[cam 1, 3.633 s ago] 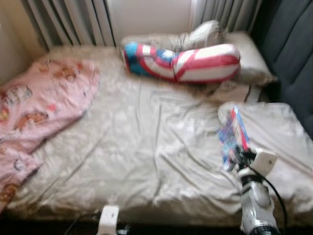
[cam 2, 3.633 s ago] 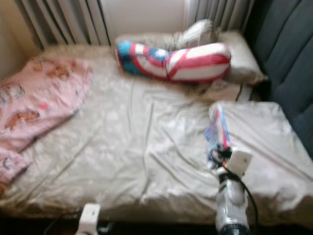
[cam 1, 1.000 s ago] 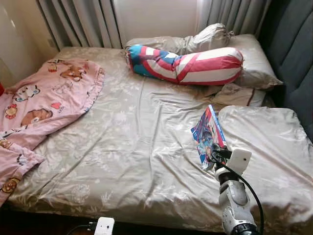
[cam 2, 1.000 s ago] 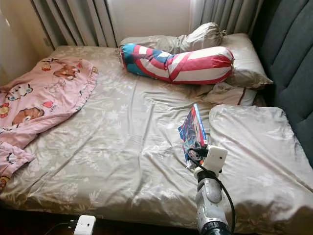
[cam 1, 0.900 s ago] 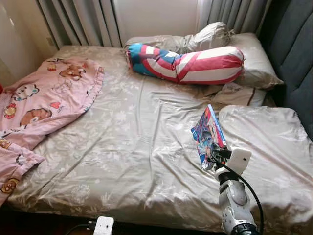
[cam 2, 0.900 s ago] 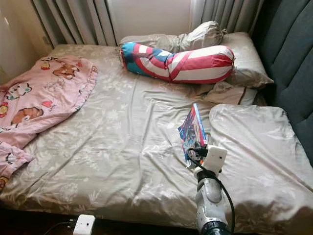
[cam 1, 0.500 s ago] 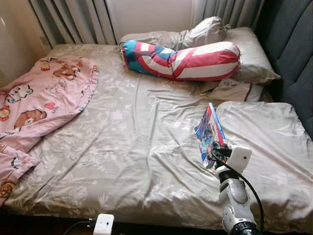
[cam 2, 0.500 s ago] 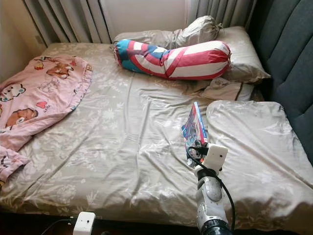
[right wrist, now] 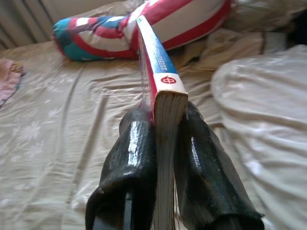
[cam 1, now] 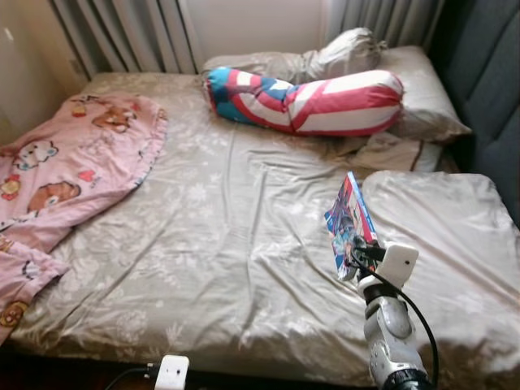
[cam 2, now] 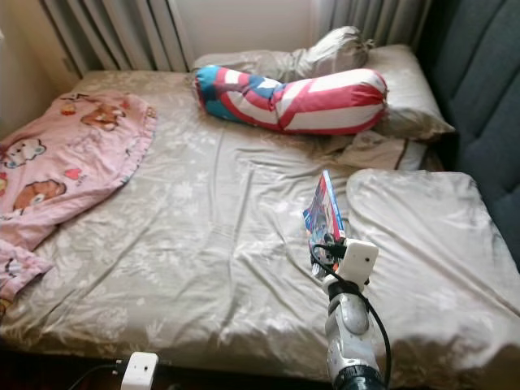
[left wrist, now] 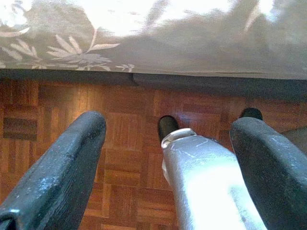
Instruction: Clean up the room
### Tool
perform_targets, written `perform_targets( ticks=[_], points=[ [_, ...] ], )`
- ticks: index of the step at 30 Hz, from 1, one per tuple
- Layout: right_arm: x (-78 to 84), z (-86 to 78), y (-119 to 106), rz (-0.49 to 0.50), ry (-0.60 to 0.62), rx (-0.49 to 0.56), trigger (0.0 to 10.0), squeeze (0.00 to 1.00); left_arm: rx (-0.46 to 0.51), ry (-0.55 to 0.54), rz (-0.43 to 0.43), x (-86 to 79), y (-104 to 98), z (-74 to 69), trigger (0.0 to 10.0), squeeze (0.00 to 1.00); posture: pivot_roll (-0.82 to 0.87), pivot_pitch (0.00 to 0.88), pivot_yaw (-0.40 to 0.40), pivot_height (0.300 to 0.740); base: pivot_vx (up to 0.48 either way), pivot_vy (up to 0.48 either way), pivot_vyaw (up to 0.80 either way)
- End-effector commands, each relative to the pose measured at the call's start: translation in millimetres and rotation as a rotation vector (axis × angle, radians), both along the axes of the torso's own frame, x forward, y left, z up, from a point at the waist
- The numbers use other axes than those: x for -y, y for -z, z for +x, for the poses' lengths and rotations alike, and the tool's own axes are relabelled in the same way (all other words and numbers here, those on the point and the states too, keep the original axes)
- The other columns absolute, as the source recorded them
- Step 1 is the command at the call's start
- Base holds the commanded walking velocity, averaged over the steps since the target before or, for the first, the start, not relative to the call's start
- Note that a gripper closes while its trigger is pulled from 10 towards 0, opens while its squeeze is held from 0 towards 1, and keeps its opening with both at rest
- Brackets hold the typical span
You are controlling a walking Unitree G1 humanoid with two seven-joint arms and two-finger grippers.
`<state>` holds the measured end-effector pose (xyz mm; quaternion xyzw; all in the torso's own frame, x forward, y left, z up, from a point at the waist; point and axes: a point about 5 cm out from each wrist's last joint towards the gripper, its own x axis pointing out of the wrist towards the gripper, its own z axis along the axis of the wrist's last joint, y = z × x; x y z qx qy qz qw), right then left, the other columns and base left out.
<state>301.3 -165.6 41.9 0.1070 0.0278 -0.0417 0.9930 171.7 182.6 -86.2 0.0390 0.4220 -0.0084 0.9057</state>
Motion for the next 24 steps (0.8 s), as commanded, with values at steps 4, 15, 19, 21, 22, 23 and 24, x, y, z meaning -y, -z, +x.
perform_targets(
  ticks=[4,15,19,21,22,23,24],
  points=[
    [-6.5,1.7,-2.4,-0.007,-0.032,0.015,10.0,0.00,-0.027,-0.006,0.001,-2.1,3.3,-7.3,10.0,0.00,-0.09,0.088,0.000,0.740,0.303,0.000,0.00],
    [-8.2,1.5,-1.9,-0.004,-0.033,0.014,10.0,0.00,-0.019,-0.008,0.001,-2.4,2.7,-6.5,10.0,0.00,-0.08,0.079,-0.002,0.740,0.108,0.000,0.00],
    [-8.9,1.2,-1.4,0.001,-0.032,0.014,10.0,0.00,-0.019,-0.008,0.003,-2.8,2.7,-6.5,10.0,0.00,-0.08,0.082,-0.002,0.740,0.000,0.000,0.00],
    [-9.1,1.0,-1.3,0.001,-0.031,0.013,10.0,0.00,-0.019,-0.009,0.003,-3.3,2.6,-6.5,10.0,0.00,-0.08,0.089,-0.001,0.740,0.000,0.000,0.00],
    [-9.1,0.9,-1.2,0.002,-0.030,0.012,10.0,0.00,-0.019,-0.009,0.004,-3.6,2.6,-6.5,10.0,0.00,-0.08,0.091,-0.001,0.740,0.000,0.000,0.00],
    [-9.1,0.7,-1.0,0.002,-0.029,0.012,10.0,0.00,-0.019,-0.009,0.005,-3.8,2.6,-6.6,10.0,0.00,-0.08,0.092,0.000,0.740,0.000,0.000,0.00],
    [-9.1,0.6,-0.9,0.002,-0.029,0.012,10.0,0.00,-0.019,-0.010,0.005,-4.0,2.6,-6.6,10.0,0.00,-0.08,0.092,0.000,0.740,0.000,0.000,0.00]
  ],
)
